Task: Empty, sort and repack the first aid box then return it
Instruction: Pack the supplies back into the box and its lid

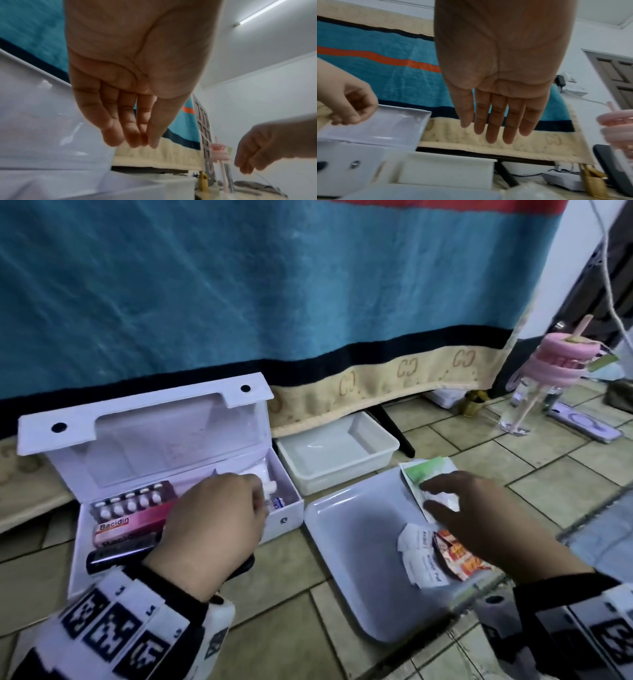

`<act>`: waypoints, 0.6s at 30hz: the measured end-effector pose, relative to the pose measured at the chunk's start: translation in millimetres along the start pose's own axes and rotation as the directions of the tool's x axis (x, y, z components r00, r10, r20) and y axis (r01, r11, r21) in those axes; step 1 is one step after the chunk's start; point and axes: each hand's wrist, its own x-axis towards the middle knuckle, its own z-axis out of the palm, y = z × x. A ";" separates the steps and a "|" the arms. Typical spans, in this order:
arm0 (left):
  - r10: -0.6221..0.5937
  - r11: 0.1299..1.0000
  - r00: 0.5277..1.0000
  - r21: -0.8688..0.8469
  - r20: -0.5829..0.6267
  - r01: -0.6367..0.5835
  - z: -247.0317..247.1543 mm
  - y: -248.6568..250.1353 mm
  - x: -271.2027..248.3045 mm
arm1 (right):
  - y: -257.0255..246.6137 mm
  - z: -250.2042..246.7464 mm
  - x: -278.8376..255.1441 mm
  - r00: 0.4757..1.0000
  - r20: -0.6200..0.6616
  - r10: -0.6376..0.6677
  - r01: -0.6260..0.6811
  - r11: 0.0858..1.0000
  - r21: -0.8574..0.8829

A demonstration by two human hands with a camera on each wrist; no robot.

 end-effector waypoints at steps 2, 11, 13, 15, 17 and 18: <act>0.044 0.998 0.999 -0.041 0.005 -0.044 2.5 21.7 10.2 | 28.0 -6.7 10.1 0.998 -0.020 0.066 -0.066 0.997 -0.026; 0.164 0.979 0.938 -0.165 0.305 -0.118 52.8 124.2 80.2 | 108.3 -4.6 75.4 0.958 0.193 0.213 -0.174 0.964 -0.201; 0.194 0.979 0.875 -0.145 0.443 -0.144 66.7 143.3 91.6 | 113.3 -4.1 86.5 0.948 0.252 0.194 -0.134 0.962 -0.238; 0.203 0.979 0.820 -0.128 0.536 -0.158 75.8 157.9 100.8 | 114.9 -3.3 95.4 0.936 0.305 0.179 -0.106 0.965 -0.239; 0.227 0.974 0.780 -0.143 0.584 -0.177 81.2 168.5 109.3 | 116.5 -1.1 102.3 0.922 0.346 0.171 -0.100 0.972 -0.215; 0.241 0.971 0.761 -0.150 0.603 -0.188 82.8 172.1 112.5 | 117.5 0.6 104.4 0.919 0.356 0.170 -0.104 0.975 -0.197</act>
